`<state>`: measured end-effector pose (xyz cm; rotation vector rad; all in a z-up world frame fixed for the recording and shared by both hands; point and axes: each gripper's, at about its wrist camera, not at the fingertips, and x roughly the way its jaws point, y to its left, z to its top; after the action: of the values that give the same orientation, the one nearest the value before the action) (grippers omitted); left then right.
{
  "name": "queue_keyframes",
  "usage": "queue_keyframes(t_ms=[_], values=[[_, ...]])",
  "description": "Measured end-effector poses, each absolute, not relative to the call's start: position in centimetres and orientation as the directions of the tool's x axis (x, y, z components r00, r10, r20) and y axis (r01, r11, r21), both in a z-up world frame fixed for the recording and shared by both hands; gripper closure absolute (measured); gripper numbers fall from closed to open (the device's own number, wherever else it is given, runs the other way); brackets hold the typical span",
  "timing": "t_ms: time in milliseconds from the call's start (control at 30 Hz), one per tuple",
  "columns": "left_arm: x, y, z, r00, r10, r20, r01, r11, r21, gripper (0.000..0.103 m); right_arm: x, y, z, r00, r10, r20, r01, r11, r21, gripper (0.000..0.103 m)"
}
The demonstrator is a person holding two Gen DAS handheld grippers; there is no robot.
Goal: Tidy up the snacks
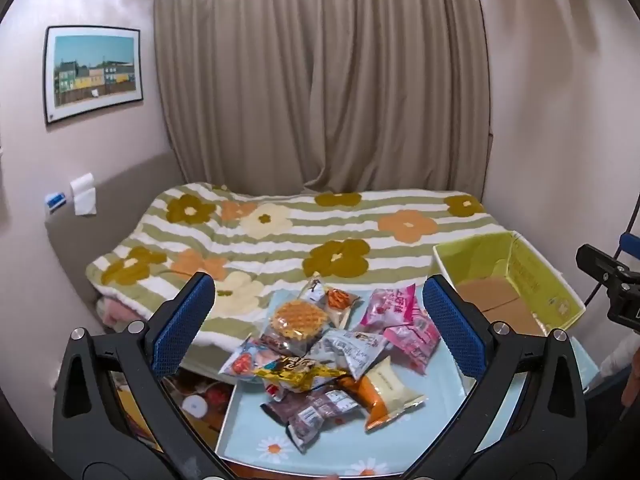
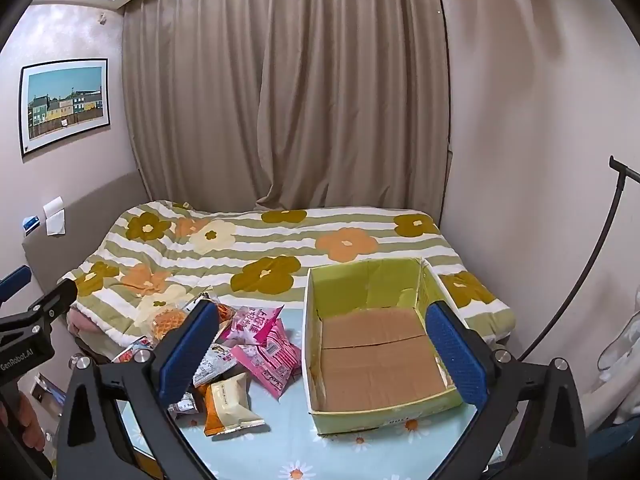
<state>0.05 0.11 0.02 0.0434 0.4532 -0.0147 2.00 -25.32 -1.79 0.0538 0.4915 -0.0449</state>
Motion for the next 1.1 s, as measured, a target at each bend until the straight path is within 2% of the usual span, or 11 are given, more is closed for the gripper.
queue_keyframes(t_ms=[67,133,433,1100], values=[[0.2,0.6,0.1,0.896,-0.022,-0.444,0.034,0.999,0.019,0.000,1.9,-25.2,-1.8,0.879,-0.032,-0.475,0.055,0.998,0.034,0.000],[0.1,-0.1,0.1,0.901,0.023,-0.433,0.019,0.996,0.092,0.000,1.8,-24.9,-1.8,0.879,-0.036,-0.476,0.053,0.998,0.023,0.000],[-0.1,0.5,-0.2,0.898,0.004,-0.440,0.015,0.999,0.041,0.000,1.0,-25.1,-1.4,0.879,-0.050,-0.474,0.071,0.997,0.026,0.000],[0.2,1.3,-1.0,0.892,-0.007,-0.453,0.023,0.999,0.029,0.000,1.1,-24.2,-2.7,0.869,-0.058,-0.491,0.079,0.997,0.023,0.000]])
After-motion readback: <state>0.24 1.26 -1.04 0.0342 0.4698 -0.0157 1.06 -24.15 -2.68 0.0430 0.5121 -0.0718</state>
